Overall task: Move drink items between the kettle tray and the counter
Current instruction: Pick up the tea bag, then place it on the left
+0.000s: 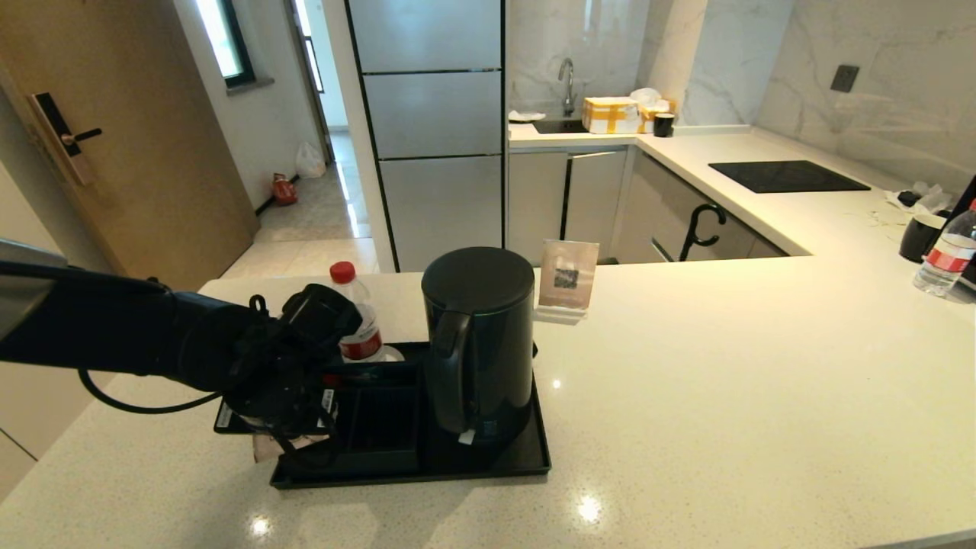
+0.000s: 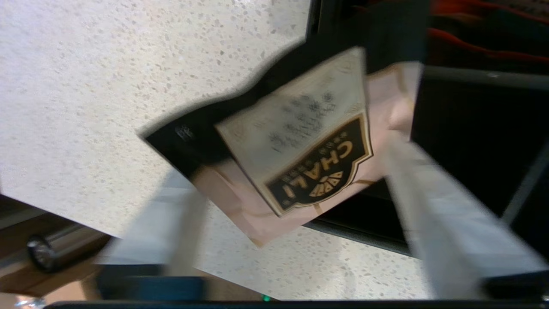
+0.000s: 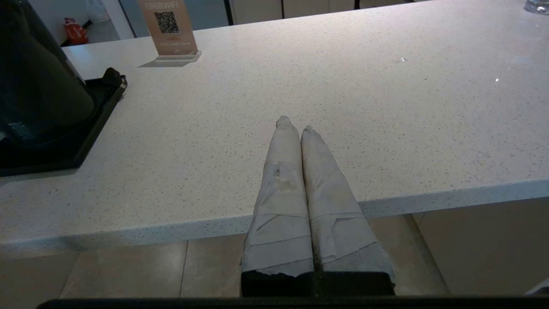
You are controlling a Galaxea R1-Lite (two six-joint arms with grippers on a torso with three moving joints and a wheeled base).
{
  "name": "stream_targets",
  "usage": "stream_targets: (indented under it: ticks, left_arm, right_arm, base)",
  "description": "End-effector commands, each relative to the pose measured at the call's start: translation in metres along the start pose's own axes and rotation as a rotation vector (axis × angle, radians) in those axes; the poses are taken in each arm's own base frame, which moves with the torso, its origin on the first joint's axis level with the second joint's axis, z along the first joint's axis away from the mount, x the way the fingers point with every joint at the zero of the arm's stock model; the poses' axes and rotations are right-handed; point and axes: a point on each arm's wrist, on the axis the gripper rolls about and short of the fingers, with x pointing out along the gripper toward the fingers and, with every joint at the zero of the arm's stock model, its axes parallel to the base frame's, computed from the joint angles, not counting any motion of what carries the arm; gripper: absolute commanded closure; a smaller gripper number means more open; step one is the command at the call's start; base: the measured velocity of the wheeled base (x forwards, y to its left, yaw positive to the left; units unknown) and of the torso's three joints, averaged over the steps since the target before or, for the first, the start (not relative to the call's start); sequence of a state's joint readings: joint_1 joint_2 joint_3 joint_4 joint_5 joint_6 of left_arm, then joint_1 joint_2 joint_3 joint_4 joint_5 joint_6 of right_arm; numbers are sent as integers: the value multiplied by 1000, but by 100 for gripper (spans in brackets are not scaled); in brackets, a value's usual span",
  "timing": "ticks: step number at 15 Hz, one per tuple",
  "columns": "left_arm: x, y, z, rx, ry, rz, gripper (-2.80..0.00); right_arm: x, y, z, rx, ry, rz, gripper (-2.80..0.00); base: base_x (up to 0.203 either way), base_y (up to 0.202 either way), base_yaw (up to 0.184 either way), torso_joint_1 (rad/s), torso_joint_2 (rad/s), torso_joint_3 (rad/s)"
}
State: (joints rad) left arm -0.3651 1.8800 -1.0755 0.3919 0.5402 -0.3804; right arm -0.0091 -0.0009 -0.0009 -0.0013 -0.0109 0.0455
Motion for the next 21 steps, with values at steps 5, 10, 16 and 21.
stream_targets:
  ticks: [5,10,16,21]
  left_arm:
    - [-4,-2,-1,11,-26,37,0]
    - [-11,2,-1,3,-38,32,0]
    - [-37,21,4,-84,-92,-65,0]
    - [-24,87,7,-290,-31,-33,0]
  right_arm:
    - [0,0,0,0,0,0,0]
    - [0,0,0,0,2,2,0]
    - [0,0,0,0,2,2,0]
    - [0,0,0,0,0,2,0]
  base:
    - [0,0,0,0,0,0]
    - [0,0,0,0,0,0]
    - [0,0,0,0,0,0]
    - [0,0,0,0,0,0]
